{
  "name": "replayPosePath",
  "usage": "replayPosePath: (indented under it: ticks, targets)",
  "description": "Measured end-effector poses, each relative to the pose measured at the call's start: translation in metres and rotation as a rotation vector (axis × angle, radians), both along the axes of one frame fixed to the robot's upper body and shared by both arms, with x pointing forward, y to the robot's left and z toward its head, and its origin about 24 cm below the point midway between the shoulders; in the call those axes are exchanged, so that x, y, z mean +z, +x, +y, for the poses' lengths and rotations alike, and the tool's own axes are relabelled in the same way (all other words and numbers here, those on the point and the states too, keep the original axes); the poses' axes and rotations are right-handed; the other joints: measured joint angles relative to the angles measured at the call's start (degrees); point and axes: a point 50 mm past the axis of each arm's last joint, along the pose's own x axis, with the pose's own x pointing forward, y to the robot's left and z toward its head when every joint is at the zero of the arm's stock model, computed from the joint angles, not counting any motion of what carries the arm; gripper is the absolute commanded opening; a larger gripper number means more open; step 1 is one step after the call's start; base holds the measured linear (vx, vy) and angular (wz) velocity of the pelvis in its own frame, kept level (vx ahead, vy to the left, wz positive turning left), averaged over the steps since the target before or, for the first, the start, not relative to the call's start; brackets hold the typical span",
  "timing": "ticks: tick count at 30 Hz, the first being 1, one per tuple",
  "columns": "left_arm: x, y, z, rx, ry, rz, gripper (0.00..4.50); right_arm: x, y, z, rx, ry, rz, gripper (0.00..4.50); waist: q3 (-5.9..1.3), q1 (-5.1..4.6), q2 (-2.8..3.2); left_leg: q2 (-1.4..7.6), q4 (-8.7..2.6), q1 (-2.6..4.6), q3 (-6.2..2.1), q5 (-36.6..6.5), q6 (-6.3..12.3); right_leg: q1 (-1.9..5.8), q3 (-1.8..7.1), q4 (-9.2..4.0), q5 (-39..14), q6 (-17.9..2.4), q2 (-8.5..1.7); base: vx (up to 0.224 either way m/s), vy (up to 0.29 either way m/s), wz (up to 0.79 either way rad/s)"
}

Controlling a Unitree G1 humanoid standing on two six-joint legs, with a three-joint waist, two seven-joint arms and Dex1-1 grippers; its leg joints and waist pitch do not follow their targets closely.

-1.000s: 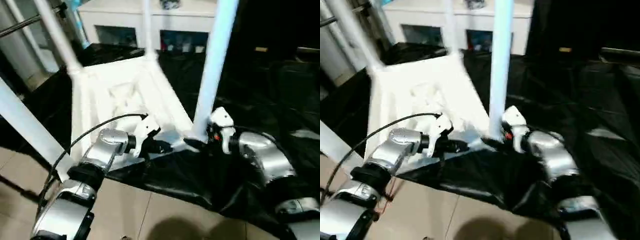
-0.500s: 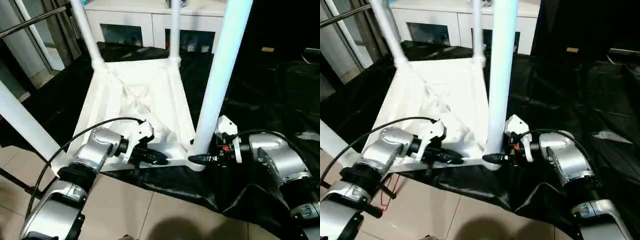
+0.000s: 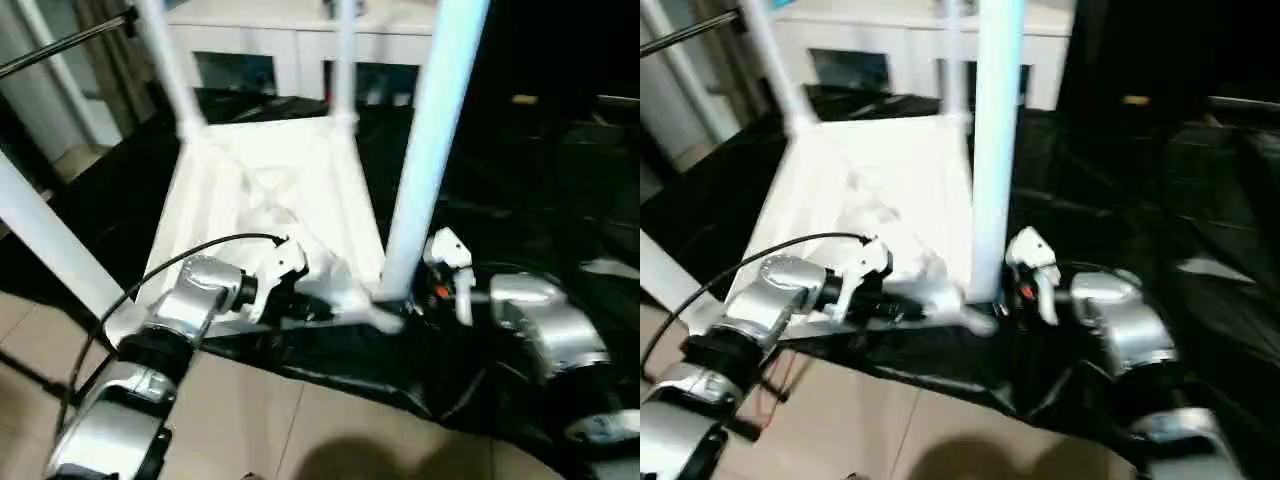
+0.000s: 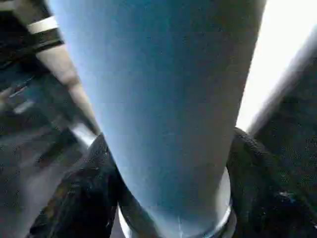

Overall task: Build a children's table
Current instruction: Rotate leg to tighten

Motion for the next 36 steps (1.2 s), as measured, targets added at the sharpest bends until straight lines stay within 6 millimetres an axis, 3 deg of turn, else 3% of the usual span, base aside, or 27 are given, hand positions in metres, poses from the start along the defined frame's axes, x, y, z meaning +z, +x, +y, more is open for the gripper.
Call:
replayPosePath:
  ticks: [4, 9, 10, 13, 19, 23, 28, 36]
  targets:
    - [-0.002, 0.005, -0.012, 0.119, -0.010, -0.030, 0.00, -0.004, 0.013, 0.015, -0.241, 0.025, -0.018, 2.58, -0.04, -0.90, 0.01, 0.01, -0.07, 0.01, -0.07, 0.0, -0.01, 0.04, -0.03, 0.02, 0.0, 0.0, 0.04, 0.000, 0.000, 0.00]
    - [-0.002, 0.008, -0.018, 0.185, -0.010, -0.043, 0.00, -0.007, 0.019, 0.025, -0.354, 0.005, -0.073, 2.58, -0.16, -1.02, 0.20, -0.01, -0.08, 0.00, -0.08, 0.0, -0.01, 0.05, -0.02, -0.01, 0.0, 0.0, 0.03, 0.000, 0.000, 0.00]
    - [-0.002, 0.008, -0.018, 0.184, -0.010, -0.043, 0.00, -0.007, 0.019, 0.025, -0.356, 0.013, -0.073, 2.93, -0.17, -1.02, 0.20, -0.01, -0.08, 0.01, -0.08, 0.0, -0.01, 0.05, -0.02, -0.02, 0.0, 0.0, 0.03, 0.000, 0.000, 0.00]
    - [-0.002, 0.007, -0.018, 0.172, -0.013, -0.043, 0.00, -0.006, 0.019, 0.023, -0.339, 0.028, -0.066, 3.30, -0.16, -1.04, 0.21, -0.01, -0.08, -0.02, -0.08, 0.0, 0.00, 0.04, -0.02, -0.04, 0.0, 0.0, 0.03, 0.000, 0.000, 0.00]
    - [0.000, 0.000, -0.016, 0.086, -0.025, -0.043, 0.00, 0.002, 0.012, 0.011, -0.125, -0.020, -0.069, 3.62, -0.13, -0.66, 0.25, 0.01, -0.11, -0.18, -0.08, 0.0, 0.05, -0.09, -0.08, -0.15, -0.1, 0.2, 0.03, 0.000, 0.000, 0.00]
    - [0.001, -0.006, -0.010, -0.010, -0.033, -0.019, 0.00, 0.006, -0.001, -0.004, 0.076, -0.053, -0.053, 3.62, -0.12, 0.87, 0.24, 0.04, -0.21, -0.28, -0.05, 0.1, 0.39, -0.12, -0.16, -0.34, -0.1, 0.2, 0.04, 0.000, 0.000, 0.00]
    - [0.002, -0.013, 0.001, -0.116, -0.020, 0.010, 0.00, 0.009, -0.015, -0.011, 0.286, -0.037, 0.017, 3.62, -0.08, 1.92, 0.23, 0.04, -0.18, -0.30, 0.00, 0.2, 0.41, -0.11, -0.12, -0.37, -0.1, 0.2, 0.02, 0.000, 0.000, 0.00]
    - [0.004, -0.022, 0.015, -0.234, -0.002, 0.067, 0.00, 0.016, -0.028, -0.014, 0.476, -0.029, 0.121, 2.85, 0.06, 2.37, 0.03, 0.06, -0.16, -0.34, 0.03, 0.2, 0.40, -0.16, -0.12, -0.34, -0.1, 0.2, 0.01, 0.000, 0.000, 0.00]
